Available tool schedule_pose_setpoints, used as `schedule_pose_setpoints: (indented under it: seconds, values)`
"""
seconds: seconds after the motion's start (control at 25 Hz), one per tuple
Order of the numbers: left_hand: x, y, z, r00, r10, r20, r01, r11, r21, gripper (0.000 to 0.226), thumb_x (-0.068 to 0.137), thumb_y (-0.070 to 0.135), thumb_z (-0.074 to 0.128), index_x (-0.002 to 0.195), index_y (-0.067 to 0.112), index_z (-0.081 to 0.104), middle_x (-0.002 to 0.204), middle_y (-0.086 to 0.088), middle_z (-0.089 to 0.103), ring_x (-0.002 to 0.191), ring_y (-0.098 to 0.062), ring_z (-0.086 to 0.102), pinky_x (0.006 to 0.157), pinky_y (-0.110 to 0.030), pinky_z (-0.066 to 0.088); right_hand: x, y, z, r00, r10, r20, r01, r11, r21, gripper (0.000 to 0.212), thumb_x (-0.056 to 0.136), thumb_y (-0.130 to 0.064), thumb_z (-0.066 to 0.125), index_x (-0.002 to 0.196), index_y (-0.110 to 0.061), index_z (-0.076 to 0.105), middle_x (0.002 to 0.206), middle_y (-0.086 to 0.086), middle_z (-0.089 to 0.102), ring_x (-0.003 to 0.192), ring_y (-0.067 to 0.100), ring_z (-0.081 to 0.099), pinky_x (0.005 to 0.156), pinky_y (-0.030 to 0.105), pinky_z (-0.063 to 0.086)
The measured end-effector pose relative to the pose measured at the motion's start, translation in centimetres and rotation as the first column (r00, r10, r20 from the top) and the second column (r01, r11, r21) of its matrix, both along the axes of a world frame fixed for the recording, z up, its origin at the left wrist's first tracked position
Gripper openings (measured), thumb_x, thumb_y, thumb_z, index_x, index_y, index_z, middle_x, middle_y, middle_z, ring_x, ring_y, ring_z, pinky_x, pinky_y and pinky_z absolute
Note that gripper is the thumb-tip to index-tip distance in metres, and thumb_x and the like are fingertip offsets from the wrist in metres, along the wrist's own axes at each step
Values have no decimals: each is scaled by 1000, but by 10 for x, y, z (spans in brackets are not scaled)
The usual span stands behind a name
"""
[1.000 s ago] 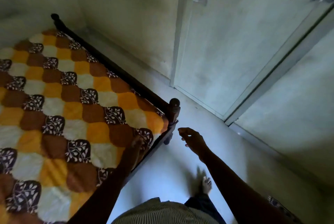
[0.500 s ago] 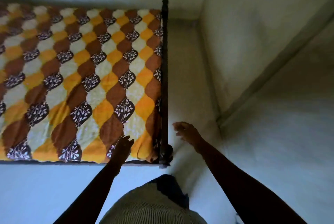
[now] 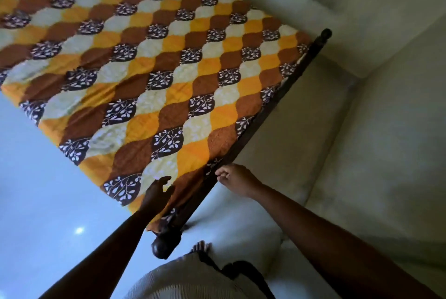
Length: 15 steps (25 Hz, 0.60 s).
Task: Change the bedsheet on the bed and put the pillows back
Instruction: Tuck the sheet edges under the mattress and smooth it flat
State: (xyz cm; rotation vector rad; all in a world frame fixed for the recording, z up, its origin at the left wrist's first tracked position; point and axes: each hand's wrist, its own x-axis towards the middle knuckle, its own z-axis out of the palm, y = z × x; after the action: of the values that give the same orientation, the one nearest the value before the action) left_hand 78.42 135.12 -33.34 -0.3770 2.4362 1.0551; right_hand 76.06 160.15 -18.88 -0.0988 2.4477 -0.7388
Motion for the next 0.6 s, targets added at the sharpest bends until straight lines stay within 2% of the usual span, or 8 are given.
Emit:
schedule_pose_setpoints:
  seconds: [0.08,0.16,0.24,0.32,0.4,0.48,0.56,0.6]
  values:
    - [-1,27,60,997,-76,-6,75,994,-84,45,88,18,61,132,12,50,130,-13,52,119,-30,51,100,-36,40,-34,7,-8,984,178,-2,-178,983,42,29,92,-19,54,119,-11,60,123,9,59,107,22,57,84,26,44]
    - [-7,34,53,994,-102,32,106,981,-164,49,87,21,62,133,14,48,135,-13,47,121,-29,48,99,-36,40,-74,14,-19,940,341,-5,-339,936,91,29,92,-18,54,120,-11,59,125,8,55,112,24,54,88,28,43]
    - [-17,46,49,997,-48,65,60,977,-203,52,86,22,61,136,17,45,138,-10,43,123,-28,46,98,-36,41,-112,18,-32,883,470,0,-467,877,117,29,90,-17,55,119,-13,60,126,8,54,115,26,52,92,32,44]
    - [-24,64,41,992,-27,123,58,966,-253,54,86,26,60,137,19,43,140,-6,41,124,-27,44,96,-37,42,-145,23,-47,824,567,5,-561,815,146,30,90,-16,56,119,-13,59,129,7,52,117,26,51,93,33,44]
    - [-29,81,36,994,-10,112,45,947,-319,49,87,30,59,134,18,48,137,-5,45,121,-29,46,90,-40,45,-172,29,-66,763,646,15,-638,749,176,33,89,-15,58,122,-14,56,135,6,48,123,25,47,97,35,43]
    - [-29,91,30,1000,-2,24,11,923,-385,35,82,27,61,115,14,62,116,-10,59,102,-35,57,69,-44,53,-186,36,-87,688,725,36,-716,669,199,40,88,-13,60,127,-14,51,140,5,43,126,25,45,99,36,42]
    - [-28,95,17,994,-84,-69,44,890,-453,27,70,35,56,88,17,66,84,-8,62,77,-28,57,45,-33,50,-197,44,-108,599,800,27,-784,579,224,46,87,-12,61,130,-15,47,139,3,43,125,24,45,97,36,43]
    - [-27,95,11,985,-131,-111,59,867,-496,29,69,40,49,79,20,66,73,-4,60,72,-22,52,41,-27,46,-201,46,-116,557,831,-1,-805,540,245,45,87,-12,61,130,-14,48,136,3,44,123,24,45,95,36,44]
